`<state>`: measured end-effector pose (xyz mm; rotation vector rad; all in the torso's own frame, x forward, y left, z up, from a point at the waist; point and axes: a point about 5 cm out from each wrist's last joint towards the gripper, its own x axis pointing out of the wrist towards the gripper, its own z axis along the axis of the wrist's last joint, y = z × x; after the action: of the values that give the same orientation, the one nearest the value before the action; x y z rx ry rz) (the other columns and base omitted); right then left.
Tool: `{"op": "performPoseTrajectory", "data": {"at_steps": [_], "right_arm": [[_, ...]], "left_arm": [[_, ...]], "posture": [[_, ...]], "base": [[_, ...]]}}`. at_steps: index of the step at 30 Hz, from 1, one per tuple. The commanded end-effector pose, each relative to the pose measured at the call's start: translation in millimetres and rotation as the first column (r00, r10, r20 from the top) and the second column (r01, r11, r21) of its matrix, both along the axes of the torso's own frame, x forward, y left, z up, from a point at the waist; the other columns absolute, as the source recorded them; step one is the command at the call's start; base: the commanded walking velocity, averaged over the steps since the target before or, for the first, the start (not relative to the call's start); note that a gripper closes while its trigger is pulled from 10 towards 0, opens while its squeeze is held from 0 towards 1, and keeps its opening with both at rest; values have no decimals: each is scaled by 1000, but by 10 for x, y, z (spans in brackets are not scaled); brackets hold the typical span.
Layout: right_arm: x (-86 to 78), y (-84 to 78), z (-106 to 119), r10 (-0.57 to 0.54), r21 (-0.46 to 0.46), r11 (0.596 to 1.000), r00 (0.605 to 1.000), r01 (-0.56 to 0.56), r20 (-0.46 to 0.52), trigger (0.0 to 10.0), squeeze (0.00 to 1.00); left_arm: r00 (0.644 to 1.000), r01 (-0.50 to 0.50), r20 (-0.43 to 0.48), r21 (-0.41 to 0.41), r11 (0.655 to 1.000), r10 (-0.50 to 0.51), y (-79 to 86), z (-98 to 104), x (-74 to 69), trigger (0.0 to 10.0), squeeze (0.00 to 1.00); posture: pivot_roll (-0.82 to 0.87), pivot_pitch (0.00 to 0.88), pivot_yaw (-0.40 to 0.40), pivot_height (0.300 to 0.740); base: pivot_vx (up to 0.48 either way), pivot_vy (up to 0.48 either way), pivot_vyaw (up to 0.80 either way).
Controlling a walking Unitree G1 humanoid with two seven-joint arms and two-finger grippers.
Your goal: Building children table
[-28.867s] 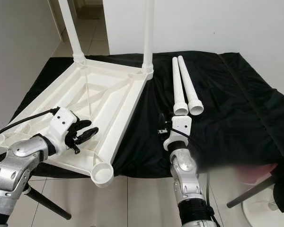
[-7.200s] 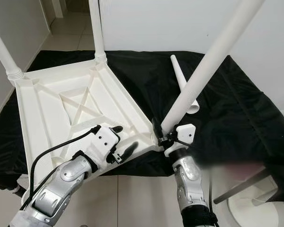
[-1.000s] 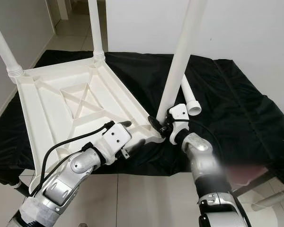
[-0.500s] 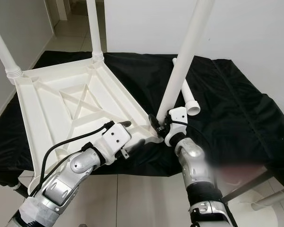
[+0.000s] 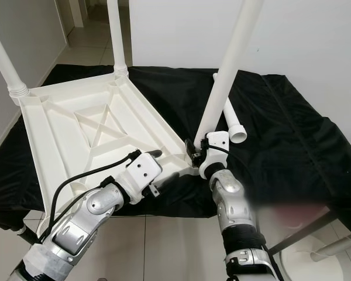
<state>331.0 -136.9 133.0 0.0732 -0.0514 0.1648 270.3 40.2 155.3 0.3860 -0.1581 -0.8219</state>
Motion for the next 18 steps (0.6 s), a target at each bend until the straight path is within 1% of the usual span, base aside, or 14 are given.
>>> {"op": "performPoseTrajectory", "data": {"at_steps": [1, 3, 4, 5, 7, 8, 10, 13, 14, 18], "right_arm": [[-62, -8, -168, -91, 11, 996, 993, 92, -78, 10000, 0], [-100, -8, -182, -185, 16, 982, 979, 187, -81, 10000, 0], [-100, -8, -182, -185, 16, 982, 979, 187, -81, 10000, 0], [-119, 9, -196, -225, 18, 974, 970, 227, -89, 10000, 0], [-148, 22, -206, -306, 50, 949, 945, 313, -113, 10000, 0], [-150, 54, -181, -313, 68, 945, 943, 321, -109, 10000, 0], [-151, 74, -159, -315, 79, 943, 944, 323, -102, 10000, 0], [-145, 132, -110, -271, 95, 956, 959, 278, -78, 10000, 0], [-143, 132, -96, -251, 101, 961, 966, 257, -68, 10000, 0], [-147, 108, -60, -239, 96, 966, 970, 242, -41, 10000, 0]], "left_arm": [[998, 61, -21, 18, 998, -61, -35, -23, -50, 10000, 0], [998, 58, -21, 16, 998, -58, -35, -24, -50, 10000, 0], [998, 58, -21, 16, 998, -58, -35, -24, -50, 10000, 0], [998, 57, -20, 15, 998, -56, -35, -22, -49, 10000, 0], [998, 54, -14, 16, 998, -54, -36, -11, -47, 10000, 0], [999, 52, -12, 10, 999, -52, -33, 0, -45, 10000, 0], [999, 51, -11, 6, 999, -51, -30, 8, -43, 10000, 0], [999, 49, -12, 9, 999, -49, -24, -6, -40, 10000, 0], [999, 51, -13, 11, 999, -50, -27, -10, -41, 10000, 0], [998, 55, -13, 13, 998, -55, -33, -10, -43, 10000, 0]], "posture": [[26, 33, -47, 740], [28, 28, -54, 740], [28, 28, -54, 740], [29, 27, -57, 740], [29, 27, -57, 740], [34, 23, -61, 740], [32, 21, -60, 740], [26, 18, -56, 740], [26, 18, -56, 740], [26, 18, -56, 740]], "base": [[0, 0, 0], [0, 0, 0], [0, 0, 0], [0, 0, 0], [0, 0, 0], [0, 0, 0], [0, 0, 0], [0, 0, 0], [0, 0, 0], [0, 0, 0]]}}
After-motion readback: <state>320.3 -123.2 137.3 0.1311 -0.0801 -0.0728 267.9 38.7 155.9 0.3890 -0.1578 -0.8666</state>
